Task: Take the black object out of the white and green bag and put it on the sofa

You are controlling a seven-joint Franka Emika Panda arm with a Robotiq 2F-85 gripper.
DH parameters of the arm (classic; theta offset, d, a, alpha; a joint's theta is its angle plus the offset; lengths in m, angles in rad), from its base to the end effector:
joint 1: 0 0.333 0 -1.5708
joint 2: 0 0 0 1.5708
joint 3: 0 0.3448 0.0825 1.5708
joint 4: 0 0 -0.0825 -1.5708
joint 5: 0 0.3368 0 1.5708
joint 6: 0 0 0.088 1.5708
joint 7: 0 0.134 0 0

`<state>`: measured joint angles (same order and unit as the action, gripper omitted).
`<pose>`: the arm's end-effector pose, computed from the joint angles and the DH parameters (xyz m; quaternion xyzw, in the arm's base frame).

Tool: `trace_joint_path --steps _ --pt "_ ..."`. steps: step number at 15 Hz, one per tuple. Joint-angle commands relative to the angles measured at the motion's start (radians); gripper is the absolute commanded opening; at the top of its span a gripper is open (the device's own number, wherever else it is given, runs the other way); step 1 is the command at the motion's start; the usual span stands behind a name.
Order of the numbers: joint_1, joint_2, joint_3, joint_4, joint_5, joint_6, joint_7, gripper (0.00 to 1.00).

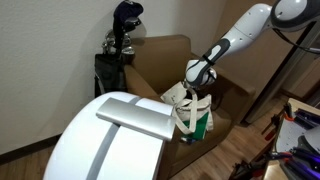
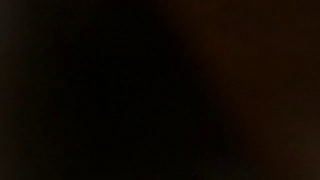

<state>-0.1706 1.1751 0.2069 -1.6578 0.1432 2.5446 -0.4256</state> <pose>0.5845 0.0215 -0.0479 -0.9748 -0.1138 0.1082 0.1582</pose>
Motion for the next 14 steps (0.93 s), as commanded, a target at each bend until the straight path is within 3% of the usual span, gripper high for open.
trace_joint_path --steps 1,5,9,14 --pt "-0.035 0.023 0.026 0.031 -0.013 -0.027 -0.020 0.33" --pt "-0.058 -0.030 0.056 0.013 0.005 -0.022 -0.015 0.09" --pt "-0.093 -0.139 0.113 -0.027 0.030 -0.003 -0.019 0.03" --pt "-0.141 -0.275 0.163 -0.065 0.086 0.027 -0.033 0.08"
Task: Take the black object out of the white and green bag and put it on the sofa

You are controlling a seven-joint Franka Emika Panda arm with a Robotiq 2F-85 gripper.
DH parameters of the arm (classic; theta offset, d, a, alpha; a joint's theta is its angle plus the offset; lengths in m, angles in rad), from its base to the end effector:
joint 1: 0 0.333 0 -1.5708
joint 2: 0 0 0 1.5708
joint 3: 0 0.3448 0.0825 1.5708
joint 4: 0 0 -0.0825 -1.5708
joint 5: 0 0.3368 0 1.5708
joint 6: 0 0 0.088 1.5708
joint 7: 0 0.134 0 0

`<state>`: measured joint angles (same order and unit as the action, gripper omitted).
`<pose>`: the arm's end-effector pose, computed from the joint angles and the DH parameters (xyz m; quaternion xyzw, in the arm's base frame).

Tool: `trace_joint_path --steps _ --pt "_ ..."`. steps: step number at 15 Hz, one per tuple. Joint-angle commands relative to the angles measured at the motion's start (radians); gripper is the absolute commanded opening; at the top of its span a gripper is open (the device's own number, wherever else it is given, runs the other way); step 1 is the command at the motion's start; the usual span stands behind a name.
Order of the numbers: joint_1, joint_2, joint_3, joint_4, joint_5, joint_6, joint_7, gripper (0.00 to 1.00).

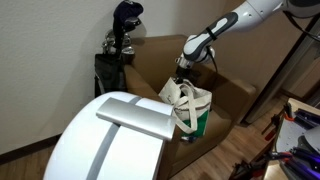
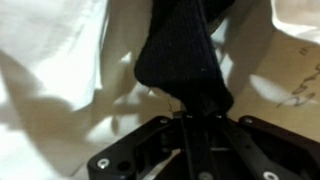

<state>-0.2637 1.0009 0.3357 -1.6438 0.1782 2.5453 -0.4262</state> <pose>0.6532 0.0234 0.0784 -0.9762 -0.1012 -0.0013 0.1919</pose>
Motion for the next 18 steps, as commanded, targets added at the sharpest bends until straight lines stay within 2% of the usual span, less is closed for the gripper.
trace_joint_path --steps 1,4,8,14,18 --pt "-0.056 -0.124 0.039 -0.087 0.066 0.032 -0.035 0.08" --pt "-0.080 -0.196 0.045 -0.126 0.105 0.056 -0.047 0.07" --pt "-0.117 -0.326 0.056 -0.223 0.154 0.147 -0.064 0.07" --pt "-0.158 -0.587 0.071 -0.388 0.218 0.260 -0.075 0.07" --pt "-0.126 -0.782 0.004 -0.476 0.256 0.304 -0.042 0.07"
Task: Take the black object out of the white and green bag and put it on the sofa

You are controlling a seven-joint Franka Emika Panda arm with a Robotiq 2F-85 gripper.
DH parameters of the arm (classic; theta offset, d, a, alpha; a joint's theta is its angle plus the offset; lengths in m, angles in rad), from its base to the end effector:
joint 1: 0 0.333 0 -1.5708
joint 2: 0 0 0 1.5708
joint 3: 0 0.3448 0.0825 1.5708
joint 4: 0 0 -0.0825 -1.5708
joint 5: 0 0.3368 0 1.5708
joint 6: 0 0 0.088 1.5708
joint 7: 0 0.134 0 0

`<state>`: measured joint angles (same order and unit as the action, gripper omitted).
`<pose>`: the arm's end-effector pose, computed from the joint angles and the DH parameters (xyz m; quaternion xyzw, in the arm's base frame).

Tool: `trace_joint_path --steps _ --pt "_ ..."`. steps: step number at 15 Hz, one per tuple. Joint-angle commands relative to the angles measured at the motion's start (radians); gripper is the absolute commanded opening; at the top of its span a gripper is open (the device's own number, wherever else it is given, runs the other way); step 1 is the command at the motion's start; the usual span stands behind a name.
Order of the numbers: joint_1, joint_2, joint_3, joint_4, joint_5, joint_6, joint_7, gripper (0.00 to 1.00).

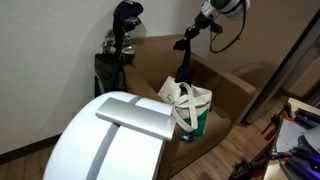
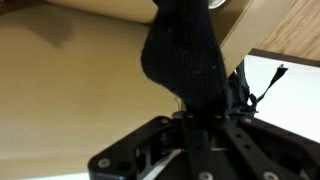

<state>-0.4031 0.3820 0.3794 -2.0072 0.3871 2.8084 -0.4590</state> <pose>0.6262 -0.0490 0.3574 -0.9643 -0.0188 -0.2398 0.1107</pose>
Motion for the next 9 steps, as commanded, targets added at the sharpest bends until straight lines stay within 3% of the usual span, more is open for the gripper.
trace_joint_path --steps 1,2,3,6,9 --pt "0.029 -0.206 -0.071 -0.127 0.044 0.035 0.002 0.07" --pt "0.050 -0.247 -0.108 -0.147 0.033 0.037 0.016 0.07" --pt "0.014 -0.281 -0.094 -0.167 -0.022 0.038 0.056 0.07" --pt "0.012 -0.352 -0.150 -0.211 -0.087 0.030 0.116 0.07" --pt "-0.003 -0.322 -0.169 -0.228 -0.036 -0.032 0.052 0.07"
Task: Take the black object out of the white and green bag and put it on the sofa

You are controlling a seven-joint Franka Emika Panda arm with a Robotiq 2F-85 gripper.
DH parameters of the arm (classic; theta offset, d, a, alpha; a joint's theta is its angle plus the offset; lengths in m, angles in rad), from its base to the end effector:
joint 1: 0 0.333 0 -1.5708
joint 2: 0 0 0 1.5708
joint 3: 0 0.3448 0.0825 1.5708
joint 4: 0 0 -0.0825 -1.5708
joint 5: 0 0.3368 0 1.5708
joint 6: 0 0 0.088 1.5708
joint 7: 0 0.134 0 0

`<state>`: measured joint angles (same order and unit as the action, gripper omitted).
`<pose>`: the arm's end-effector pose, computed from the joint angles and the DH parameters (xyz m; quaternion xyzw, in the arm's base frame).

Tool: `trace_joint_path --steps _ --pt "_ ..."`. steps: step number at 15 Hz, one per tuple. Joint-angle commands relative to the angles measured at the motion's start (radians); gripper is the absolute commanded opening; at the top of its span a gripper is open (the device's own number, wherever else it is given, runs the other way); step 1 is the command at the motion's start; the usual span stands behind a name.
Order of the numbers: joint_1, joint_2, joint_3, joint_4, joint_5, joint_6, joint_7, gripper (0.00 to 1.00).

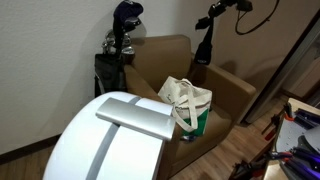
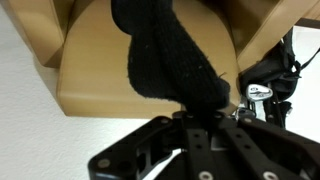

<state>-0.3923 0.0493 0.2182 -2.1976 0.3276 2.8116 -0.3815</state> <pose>0.5474 -0.1108 0.4597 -0.9557 0.0362 -0.2913 0.0197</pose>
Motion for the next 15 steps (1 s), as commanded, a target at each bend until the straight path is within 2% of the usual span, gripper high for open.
trace_joint_path --steps 1,4,6,7,10,13,15 --pt "-0.014 0.033 -0.008 -0.041 0.069 -0.053 -0.069 0.07" --pt "-0.023 0.129 0.003 -0.054 0.180 -0.073 -0.164 0.07" --pt "-0.024 0.196 -0.007 -0.063 0.179 -0.033 -0.167 0.07" --pt "0.036 0.224 -0.077 -0.060 0.181 -0.029 -0.168 0.07" --pt "0.025 0.288 -0.103 -0.050 0.152 -0.017 -0.138 0.07" --pt "0.003 0.344 -0.098 -0.031 0.157 -0.025 -0.143 0.07" --pt "-0.011 0.392 -0.067 -0.019 0.171 0.018 -0.186 0.07"
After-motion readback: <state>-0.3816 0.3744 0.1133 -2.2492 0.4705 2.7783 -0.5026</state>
